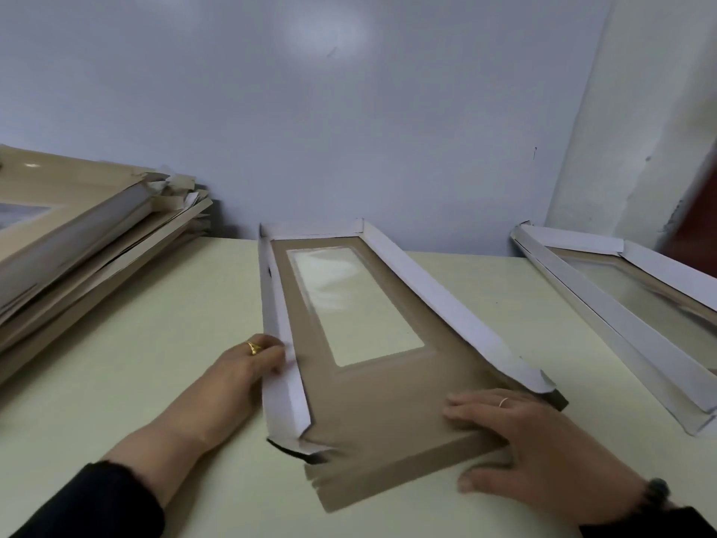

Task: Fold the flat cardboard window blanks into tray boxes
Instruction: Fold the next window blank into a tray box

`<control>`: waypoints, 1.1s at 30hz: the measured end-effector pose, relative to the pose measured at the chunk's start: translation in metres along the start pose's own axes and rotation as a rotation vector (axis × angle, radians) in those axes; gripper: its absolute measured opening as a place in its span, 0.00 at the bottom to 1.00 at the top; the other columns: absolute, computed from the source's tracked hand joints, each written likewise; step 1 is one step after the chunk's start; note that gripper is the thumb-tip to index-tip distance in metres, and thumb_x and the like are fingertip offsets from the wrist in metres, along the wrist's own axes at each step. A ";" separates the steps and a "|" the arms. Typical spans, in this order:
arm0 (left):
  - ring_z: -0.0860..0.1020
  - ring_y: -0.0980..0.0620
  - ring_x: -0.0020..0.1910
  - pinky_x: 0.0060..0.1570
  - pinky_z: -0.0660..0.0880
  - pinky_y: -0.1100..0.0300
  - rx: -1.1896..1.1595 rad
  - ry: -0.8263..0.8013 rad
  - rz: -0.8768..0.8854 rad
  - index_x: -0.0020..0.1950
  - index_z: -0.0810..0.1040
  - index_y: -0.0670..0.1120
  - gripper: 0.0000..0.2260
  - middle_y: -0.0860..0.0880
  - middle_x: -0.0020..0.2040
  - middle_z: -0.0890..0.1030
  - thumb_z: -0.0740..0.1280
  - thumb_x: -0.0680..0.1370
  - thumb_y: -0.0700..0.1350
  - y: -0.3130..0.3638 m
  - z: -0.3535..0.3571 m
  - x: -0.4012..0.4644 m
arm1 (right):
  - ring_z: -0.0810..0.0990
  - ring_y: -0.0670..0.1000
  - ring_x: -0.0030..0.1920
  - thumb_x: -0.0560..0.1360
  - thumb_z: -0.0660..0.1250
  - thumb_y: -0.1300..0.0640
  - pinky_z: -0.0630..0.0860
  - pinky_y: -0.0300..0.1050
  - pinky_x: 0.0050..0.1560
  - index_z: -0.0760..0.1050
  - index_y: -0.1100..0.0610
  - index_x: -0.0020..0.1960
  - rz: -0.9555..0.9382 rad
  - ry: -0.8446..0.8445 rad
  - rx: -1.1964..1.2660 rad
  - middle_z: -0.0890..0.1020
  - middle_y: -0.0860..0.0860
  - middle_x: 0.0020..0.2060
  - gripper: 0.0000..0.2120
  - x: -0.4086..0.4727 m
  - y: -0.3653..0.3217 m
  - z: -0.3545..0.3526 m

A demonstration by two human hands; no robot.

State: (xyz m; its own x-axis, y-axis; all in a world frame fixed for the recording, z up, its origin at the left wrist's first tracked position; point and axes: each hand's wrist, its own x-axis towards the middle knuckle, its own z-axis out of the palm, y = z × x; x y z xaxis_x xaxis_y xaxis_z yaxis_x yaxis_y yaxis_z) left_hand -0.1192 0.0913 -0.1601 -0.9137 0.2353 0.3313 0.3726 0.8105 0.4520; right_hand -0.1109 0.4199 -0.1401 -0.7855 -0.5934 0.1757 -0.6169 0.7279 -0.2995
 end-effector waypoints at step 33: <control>0.64 0.66 0.68 0.61 0.68 0.70 0.304 -0.349 0.199 0.71 0.65 0.56 0.32 0.65 0.70 0.64 0.40 0.75 0.69 0.028 0.000 -0.036 | 0.41 0.24 0.66 0.74 0.64 0.42 0.39 0.23 0.65 0.50 0.29 0.64 -0.074 -0.280 0.157 0.49 0.25 0.67 0.28 0.011 -0.020 0.016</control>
State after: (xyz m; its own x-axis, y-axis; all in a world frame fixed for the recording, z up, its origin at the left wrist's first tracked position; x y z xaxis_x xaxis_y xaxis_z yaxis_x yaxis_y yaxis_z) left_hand -0.0758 0.1051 -0.1596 -0.8490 0.5243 0.0659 0.5283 0.8391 0.1293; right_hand -0.1064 0.3932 -0.1469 -0.6809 -0.7303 -0.0554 -0.6397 0.6299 -0.4404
